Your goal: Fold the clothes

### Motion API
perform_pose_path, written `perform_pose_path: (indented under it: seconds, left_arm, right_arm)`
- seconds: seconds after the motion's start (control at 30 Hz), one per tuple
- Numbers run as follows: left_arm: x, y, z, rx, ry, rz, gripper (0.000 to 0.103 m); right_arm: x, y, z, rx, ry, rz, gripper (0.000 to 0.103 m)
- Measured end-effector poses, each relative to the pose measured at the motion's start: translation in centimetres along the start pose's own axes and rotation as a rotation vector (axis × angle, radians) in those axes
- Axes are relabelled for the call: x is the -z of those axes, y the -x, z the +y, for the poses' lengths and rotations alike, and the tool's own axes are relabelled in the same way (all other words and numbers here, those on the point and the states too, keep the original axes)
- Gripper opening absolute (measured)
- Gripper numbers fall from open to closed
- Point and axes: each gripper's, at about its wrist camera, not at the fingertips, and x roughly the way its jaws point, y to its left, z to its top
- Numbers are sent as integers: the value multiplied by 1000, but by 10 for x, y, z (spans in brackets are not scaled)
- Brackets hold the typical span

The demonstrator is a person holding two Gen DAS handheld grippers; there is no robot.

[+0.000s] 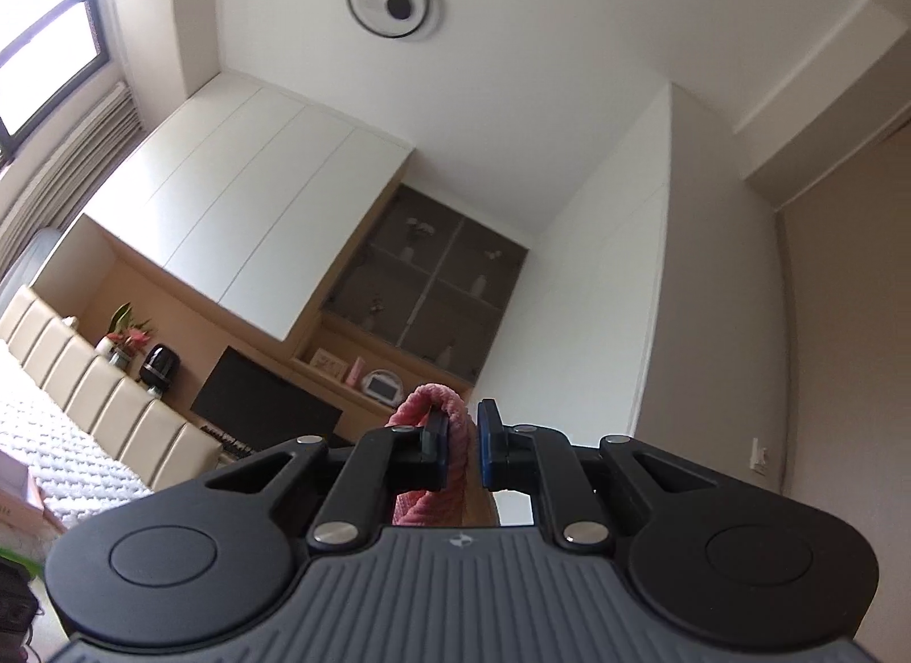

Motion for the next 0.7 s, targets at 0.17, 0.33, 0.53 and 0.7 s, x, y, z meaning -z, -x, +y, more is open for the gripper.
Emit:
perform_pose_path:
  seconds: [0.17, 0.33, 0.53, 0.7]
  left_arm:
    - [-19, 33, -22, -233, -130, -71, 6]
    - [-64, 91, -41, -538, -319, -228, 6]
    - [-91, 113, -35, -806, -480, -258, 6]
    - [-82, 104, 41, -982, -437, -128, 6]
  right_arm:
    - [-15, 31, -17, 113, -19, -48, 10]
    - [-21, 49, -24, 166, -40, -49, 10]
    - [18, -5, -7, 90, -105, 81, 10]
    - [112, -106, 24, 7, -130, 307, 10]
